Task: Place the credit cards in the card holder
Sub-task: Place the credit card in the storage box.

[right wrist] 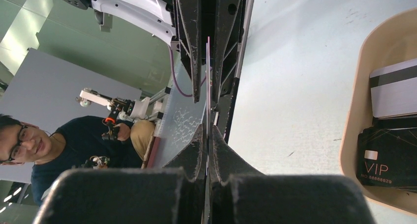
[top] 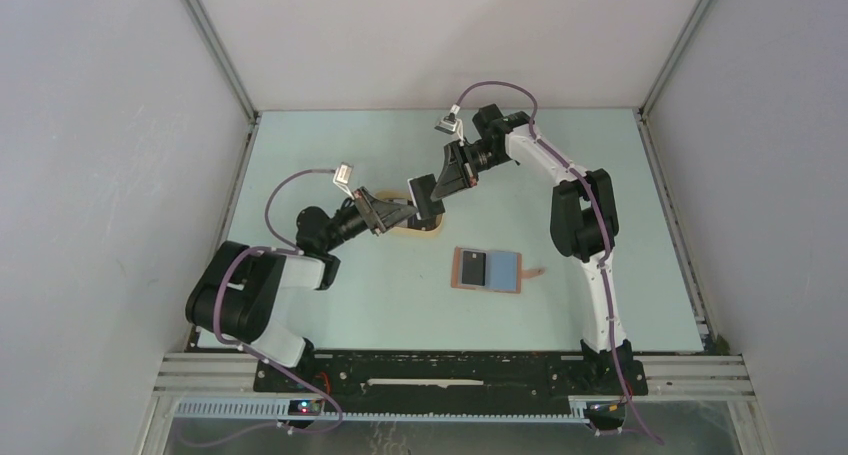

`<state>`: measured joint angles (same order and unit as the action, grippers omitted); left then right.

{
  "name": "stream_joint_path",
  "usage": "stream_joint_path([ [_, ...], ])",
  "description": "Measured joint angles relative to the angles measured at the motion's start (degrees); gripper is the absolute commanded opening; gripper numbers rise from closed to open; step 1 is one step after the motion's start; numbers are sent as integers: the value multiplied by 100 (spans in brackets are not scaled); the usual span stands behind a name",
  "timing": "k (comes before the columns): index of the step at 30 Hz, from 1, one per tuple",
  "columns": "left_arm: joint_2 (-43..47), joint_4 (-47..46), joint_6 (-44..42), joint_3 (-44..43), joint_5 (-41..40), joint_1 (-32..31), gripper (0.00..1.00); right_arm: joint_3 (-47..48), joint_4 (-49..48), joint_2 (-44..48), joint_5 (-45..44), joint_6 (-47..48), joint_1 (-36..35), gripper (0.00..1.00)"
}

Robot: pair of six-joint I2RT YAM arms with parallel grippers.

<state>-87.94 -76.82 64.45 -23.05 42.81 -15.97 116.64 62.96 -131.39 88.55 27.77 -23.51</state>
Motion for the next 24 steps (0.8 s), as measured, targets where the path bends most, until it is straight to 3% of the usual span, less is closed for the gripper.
stream_joint_path([
  [14, -164, 105, 55, -46, -57, 42, 8, 0, 31, 0, -22, 28, -11, 0],
  [17, -140, 264, 9, -72, -63, 42, 9, 0, 31, 0, -79, 42, -15, 0],
  [24, 35, 785, -229, -155, -76, 20, 21, 0, 28, 0, -105, 46, -26, 0],
])
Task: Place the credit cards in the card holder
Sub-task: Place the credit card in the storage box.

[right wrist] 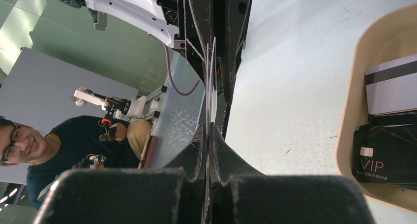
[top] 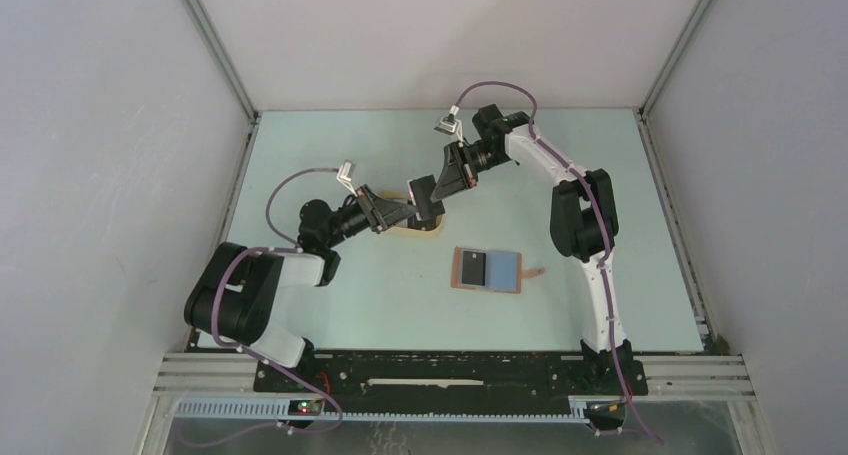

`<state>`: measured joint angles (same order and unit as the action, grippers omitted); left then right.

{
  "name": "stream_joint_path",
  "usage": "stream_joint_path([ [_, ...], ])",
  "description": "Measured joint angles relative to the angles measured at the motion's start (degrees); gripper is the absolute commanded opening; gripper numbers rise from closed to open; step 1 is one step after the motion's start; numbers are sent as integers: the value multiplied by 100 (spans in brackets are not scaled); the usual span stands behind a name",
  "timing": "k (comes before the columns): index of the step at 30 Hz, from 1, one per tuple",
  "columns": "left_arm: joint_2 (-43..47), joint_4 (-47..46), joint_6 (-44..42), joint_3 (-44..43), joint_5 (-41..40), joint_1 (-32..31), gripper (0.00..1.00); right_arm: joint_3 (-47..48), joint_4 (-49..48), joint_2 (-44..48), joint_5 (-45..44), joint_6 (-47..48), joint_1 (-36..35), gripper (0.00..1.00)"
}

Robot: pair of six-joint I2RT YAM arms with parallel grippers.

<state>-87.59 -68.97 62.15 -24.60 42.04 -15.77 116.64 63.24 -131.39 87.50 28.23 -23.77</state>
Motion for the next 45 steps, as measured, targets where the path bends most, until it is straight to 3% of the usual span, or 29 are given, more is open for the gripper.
stream_joint_path([
  [7, 0, 275, -136, -254, 24, -92, 20, 26, 9, 0, 9, -4, -22, 0],
  [13, 0, 278, -175, -264, 96, -103, 0, 31, 2, -22, -24, -13, -79, 0],
  [45, 133, -9, 118, 116, -92, 278, 0, 118, -282, -442, 256, -369, -184, 1],
])
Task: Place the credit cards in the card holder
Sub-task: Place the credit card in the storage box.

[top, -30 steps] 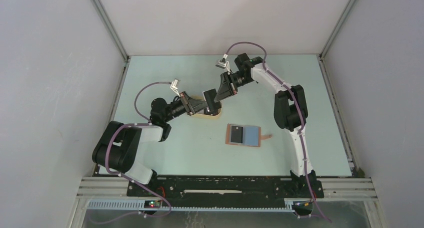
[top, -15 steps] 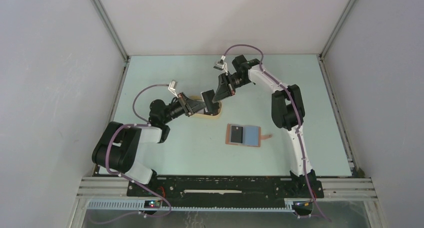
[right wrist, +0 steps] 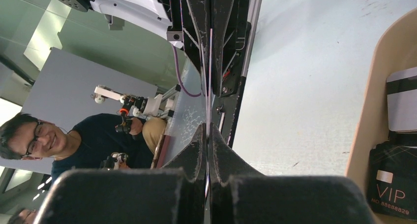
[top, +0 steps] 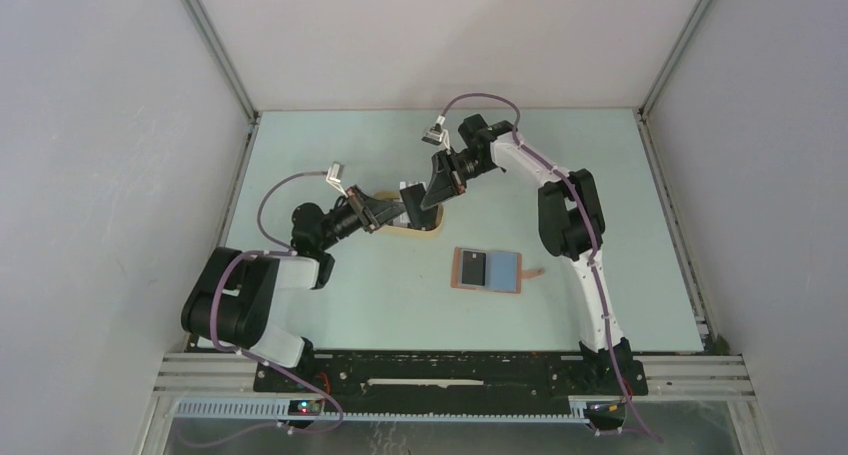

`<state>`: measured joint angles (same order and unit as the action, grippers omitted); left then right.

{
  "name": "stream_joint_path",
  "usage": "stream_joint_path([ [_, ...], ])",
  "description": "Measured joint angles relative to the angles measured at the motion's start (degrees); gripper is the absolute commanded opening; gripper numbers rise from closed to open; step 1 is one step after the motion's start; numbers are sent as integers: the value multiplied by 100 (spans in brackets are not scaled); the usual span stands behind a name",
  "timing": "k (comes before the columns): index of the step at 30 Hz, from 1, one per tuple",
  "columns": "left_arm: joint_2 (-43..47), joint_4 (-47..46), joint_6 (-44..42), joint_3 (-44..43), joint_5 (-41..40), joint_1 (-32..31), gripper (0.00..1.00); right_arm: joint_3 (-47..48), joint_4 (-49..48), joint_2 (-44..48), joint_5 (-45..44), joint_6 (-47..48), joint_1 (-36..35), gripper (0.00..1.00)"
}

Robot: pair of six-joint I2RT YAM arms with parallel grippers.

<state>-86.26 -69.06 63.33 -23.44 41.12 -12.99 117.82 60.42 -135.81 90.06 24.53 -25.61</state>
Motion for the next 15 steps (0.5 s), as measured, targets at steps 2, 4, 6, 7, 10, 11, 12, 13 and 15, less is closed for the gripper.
stream_joint_path([
  [2, 24, -52, 35, 44, -17, 44, 0, 0, 0, -9, 0, 0, -26, 1],
  [4, 46, -105, 79, 76, -31, 87, 0, 0, 0, -17, 0, 0, -48, 1],
  [6, 55, -168, 118, 98, -44, 129, 0, 0, 2, -22, 0, 0, -66, 1],
  [7, 55, -208, 129, 105, -44, 146, 0, 0, 2, -22, 0, 0, -74, 1],
  [10, 55, -326, 195, 120, -44, 197, 0, 0, 13, -22, 0, 0, -92, 1],
  [11, 55, -345, 225, 120, -44, 210, 0, 0, 15, -22, 2, 2, -98, 1],
  [12, 55, -380, 251, 120, -44, 225, 0, 0, 20, -22, 2, 0, -105, 1],
  [13, 55, -413, 278, 120, -44, 243, 0, 0, 22, -22, 2, 2, -111, 1],
  [15, 55, -431, 308, 120, -44, 269, 0, 0, 24, -22, 2, 2, -120, 1],
])
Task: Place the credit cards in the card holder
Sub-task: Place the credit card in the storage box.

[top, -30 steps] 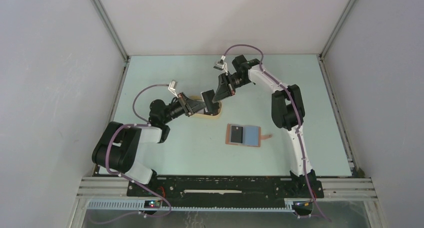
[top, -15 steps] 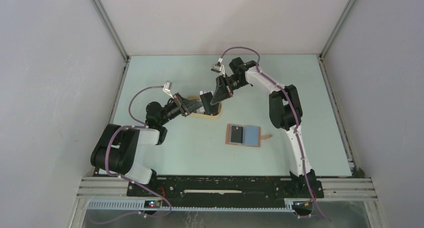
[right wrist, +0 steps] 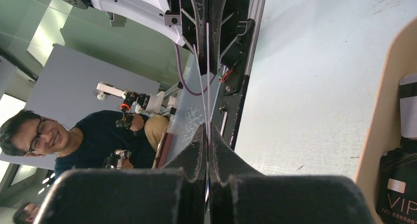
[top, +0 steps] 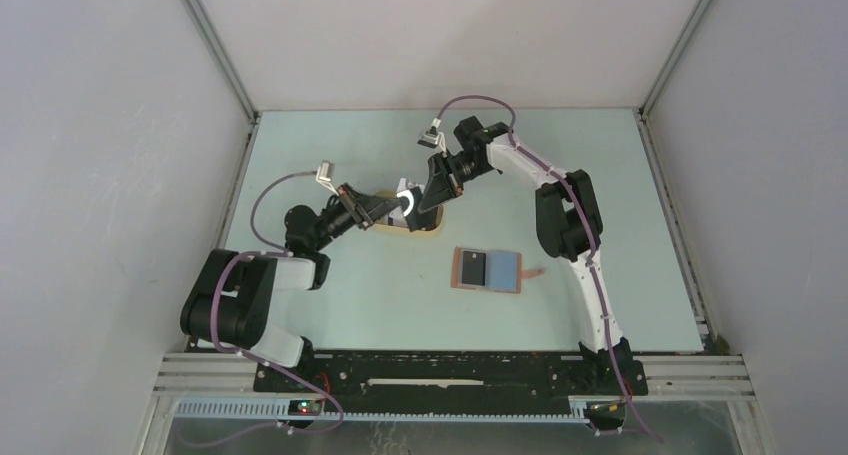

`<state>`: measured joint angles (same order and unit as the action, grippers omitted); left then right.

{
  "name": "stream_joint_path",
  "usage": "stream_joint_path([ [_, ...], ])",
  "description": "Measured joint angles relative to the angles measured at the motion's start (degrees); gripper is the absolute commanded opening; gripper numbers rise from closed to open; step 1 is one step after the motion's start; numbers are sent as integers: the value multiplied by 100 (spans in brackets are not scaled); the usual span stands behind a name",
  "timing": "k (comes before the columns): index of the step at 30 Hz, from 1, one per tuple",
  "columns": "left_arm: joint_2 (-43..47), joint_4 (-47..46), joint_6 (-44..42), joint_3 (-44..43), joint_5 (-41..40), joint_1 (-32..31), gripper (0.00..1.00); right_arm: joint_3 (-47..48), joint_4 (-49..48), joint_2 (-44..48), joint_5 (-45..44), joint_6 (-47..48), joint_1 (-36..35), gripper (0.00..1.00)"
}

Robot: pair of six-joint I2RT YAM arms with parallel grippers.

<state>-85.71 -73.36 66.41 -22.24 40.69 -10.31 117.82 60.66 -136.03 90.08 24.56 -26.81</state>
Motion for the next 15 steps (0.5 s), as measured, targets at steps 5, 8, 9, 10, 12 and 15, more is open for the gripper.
stream_joint_path([
  [5, 2, -168, 101, 0, -103, 184, 0, 0, 44, -28, 0, 4, 28, 1],
  [8, 11, -245, 136, 0, -160, 286, 0, 0, 72, -76, 0, 4, 48, 1],
  [9, 15, -251, 160, 0, -168, 310, 0, 0, 83, -87, 0, 4, 50, 0],
  [10, 15, -254, 168, 0, -177, 330, 0, 0, 87, -92, 2, 4, 52, 0],
  [12, 17, -258, 179, 0, -181, 365, 0, 0, 90, -92, 2, 7, 52, 0],
  [15, 35, -262, 223, -11, -175, 487, 0, 0, 92, -92, 0, 22, 52, 0],
])
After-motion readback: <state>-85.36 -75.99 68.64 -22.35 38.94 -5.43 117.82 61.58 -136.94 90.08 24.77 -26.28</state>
